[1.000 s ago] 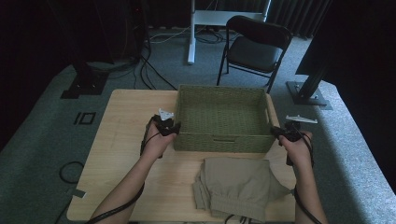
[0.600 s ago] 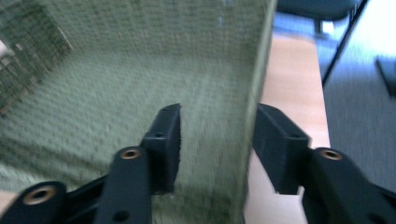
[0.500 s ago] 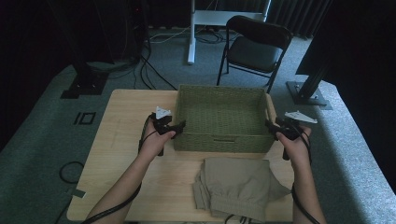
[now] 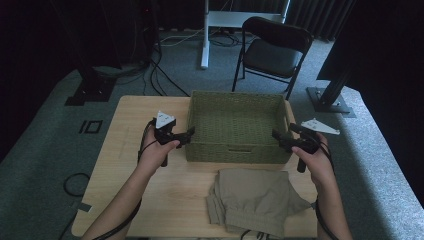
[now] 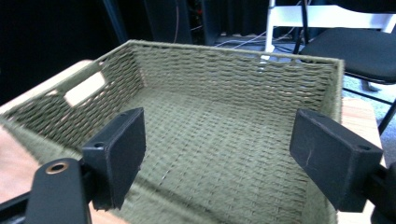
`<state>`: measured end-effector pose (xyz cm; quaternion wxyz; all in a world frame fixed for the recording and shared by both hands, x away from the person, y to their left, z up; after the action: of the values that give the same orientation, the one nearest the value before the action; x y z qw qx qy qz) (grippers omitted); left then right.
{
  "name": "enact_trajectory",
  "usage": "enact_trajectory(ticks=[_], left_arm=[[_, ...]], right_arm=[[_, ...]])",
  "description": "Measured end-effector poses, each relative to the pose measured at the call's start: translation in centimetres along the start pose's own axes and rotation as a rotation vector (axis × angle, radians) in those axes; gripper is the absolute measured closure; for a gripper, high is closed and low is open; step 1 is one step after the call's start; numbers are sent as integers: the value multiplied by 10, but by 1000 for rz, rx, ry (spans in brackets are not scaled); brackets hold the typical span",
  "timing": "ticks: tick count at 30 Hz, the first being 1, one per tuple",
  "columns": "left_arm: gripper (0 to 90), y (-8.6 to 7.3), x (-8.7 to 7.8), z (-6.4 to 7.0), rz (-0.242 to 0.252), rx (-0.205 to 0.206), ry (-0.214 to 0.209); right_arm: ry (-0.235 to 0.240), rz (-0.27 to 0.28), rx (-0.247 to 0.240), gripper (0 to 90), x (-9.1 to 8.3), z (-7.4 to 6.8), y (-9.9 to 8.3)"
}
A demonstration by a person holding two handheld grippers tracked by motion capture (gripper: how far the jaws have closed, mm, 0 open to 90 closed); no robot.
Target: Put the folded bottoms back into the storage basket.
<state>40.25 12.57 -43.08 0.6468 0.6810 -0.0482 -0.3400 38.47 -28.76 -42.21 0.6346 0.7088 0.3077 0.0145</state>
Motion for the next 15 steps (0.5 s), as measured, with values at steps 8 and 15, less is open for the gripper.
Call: enact_trajectory(ticks=[8, 15], left_arm=[[205, -8, -8, 14, 6, 21, -68], [205, -16, -10, 24, -13, 58, -97]], right_arm=[[27, -13, -46, 182, -9, -10, -11], [39, -27, -64, 174, -13, -13, -26]])
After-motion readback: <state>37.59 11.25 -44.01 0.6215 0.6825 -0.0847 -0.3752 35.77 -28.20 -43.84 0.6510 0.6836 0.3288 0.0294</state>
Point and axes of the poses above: each handheld gripper's, and its own axes: x roughly forward along the jaws, y roughly out of its top, z roughly to its right, the point moved 2 cm from there along x, roughly forward along the jaws, and after that the axes turned 4 degrees about x, right-handed, at the moved point
